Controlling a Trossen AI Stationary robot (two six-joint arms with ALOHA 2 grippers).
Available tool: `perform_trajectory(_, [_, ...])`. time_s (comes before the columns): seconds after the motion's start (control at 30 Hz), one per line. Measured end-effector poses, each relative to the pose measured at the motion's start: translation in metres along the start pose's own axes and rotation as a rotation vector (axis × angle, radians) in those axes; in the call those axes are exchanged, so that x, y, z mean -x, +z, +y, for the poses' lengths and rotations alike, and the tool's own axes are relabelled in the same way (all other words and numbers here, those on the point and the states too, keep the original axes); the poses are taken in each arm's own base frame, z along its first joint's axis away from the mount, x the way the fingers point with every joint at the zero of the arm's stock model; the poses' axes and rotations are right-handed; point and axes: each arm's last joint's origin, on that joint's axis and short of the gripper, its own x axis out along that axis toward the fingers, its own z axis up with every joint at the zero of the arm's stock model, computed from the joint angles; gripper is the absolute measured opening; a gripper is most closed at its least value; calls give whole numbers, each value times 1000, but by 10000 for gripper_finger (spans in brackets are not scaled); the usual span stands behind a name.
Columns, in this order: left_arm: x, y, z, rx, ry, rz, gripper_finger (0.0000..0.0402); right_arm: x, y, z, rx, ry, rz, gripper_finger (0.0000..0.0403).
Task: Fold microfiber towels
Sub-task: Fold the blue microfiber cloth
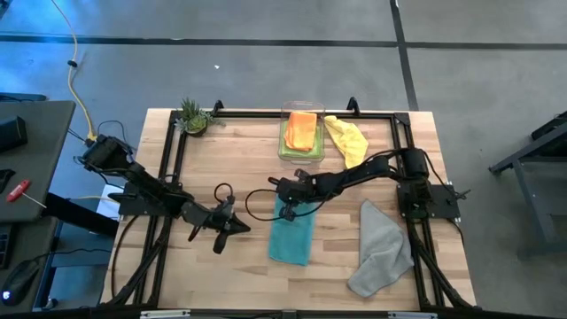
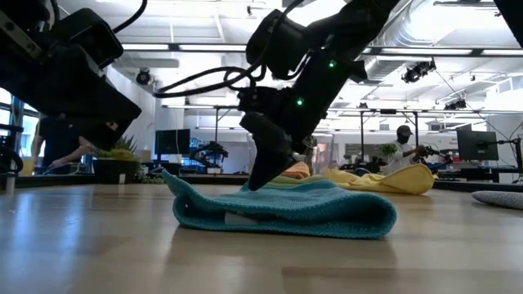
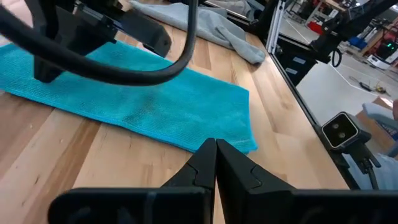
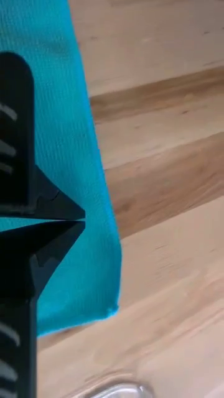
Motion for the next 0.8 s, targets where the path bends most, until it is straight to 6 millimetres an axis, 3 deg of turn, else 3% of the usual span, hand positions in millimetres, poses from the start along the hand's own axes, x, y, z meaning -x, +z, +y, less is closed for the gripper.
perform_trajectory(0.17, [0, 0, 0, 11, -2, 1, 0, 7, -2, -4, -40, -66, 27, 6])
perform_trajectory(0.33, [0, 0, 0, 11, 2, -1, 0, 1, -10, -8, -63, -107, 97, 6])
perform_trajectory(0.8, [0, 0, 1, 4, 33, -18, 0, -5, -2, -6, 35, -53, 19, 6])
